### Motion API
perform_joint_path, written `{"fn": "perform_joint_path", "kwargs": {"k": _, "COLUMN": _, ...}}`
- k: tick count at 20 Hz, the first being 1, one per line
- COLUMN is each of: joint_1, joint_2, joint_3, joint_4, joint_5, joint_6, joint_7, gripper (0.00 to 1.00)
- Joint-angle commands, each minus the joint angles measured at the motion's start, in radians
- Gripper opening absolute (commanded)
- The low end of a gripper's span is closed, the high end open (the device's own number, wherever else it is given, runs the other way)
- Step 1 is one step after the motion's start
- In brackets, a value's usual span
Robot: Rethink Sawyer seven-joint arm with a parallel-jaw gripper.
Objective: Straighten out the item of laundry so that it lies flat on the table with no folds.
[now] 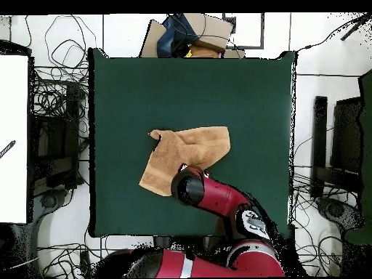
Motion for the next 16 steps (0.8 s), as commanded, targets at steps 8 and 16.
{"fn": "perform_joint_path", "kwargs": {"k": 8, "joint_1": 0.081, "joint_2": -0.037, "joint_3": -0.007, "joint_4": -0.052, "joint_5": 0.122, "joint_6": 0.121, "joint_7": 0.224, "gripper": 0.00}}
{"fn": "perform_joint_path", "kwargs": {"k": 16, "joint_1": 0.104, "joint_2": -0.054, "joint_3": -0.039, "joint_4": -0.086, "joint_5": 0.144, "joint_6": 0.207, "joint_7": 0.201, "gripper": 0.00}}
